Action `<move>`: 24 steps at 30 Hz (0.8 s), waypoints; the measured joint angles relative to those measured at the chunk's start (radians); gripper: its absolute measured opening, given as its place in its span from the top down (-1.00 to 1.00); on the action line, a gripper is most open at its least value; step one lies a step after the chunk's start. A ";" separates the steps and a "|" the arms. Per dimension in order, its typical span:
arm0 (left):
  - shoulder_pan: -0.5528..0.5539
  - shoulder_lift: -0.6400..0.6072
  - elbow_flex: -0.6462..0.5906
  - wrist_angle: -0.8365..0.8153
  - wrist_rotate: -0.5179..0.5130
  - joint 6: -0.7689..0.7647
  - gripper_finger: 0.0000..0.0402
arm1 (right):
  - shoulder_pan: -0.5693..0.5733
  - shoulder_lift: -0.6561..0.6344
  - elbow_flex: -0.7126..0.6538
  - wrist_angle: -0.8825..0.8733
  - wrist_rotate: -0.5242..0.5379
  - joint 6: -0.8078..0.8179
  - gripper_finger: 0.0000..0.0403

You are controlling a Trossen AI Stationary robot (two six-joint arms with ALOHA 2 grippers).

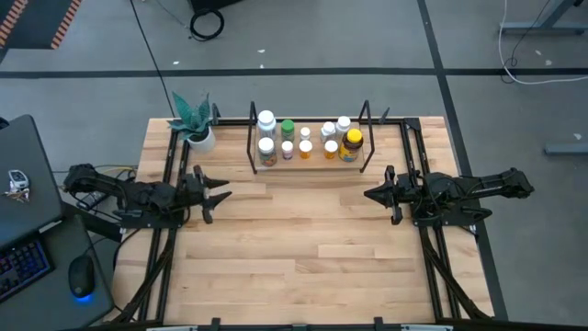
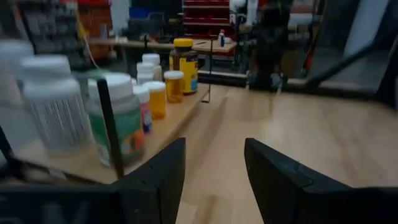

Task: Pick and place medicine bottles onto shelf by color
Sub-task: Return to Home Position

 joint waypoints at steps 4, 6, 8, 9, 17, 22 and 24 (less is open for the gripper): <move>0.000 0.000 0.000 0.002 -0.001 0.119 0.14 | 0.000 0.000 0.000 0.000 0.000 0.000 0.87; 0.000 0.000 0.000 0.002 -0.001 0.123 0.14 | 0.000 0.000 0.000 0.000 0.000 0.000 0.87; 0.000 0.000 0.000 0.002 -0.002 0.115 0.14 | 0.000 0.000 0.000 0.000 0.000 0.000 0.87; 0.000 0.000 0.000 0.002 -0.002 0.113 0.14 | 0.000 0.000 0.000 0.000 0.000 0.000 0.87; 0.000 0.000 0.000 0.007 -0.002 0.118 0.14 | 0.000 0.000 0.000 0.000 0.000 0.000 0.87; 0.000 0.000 0.000 0.007 -0.002 0.118 0.14 | 0.000 0.000 0.000 0.000 0.000 0.000 0.87; 0.000 0.000 0.000 0.008 -0.002 0.118 0.14 | 0.000 0.000 0.000 0.000 0.000 0.000 0.87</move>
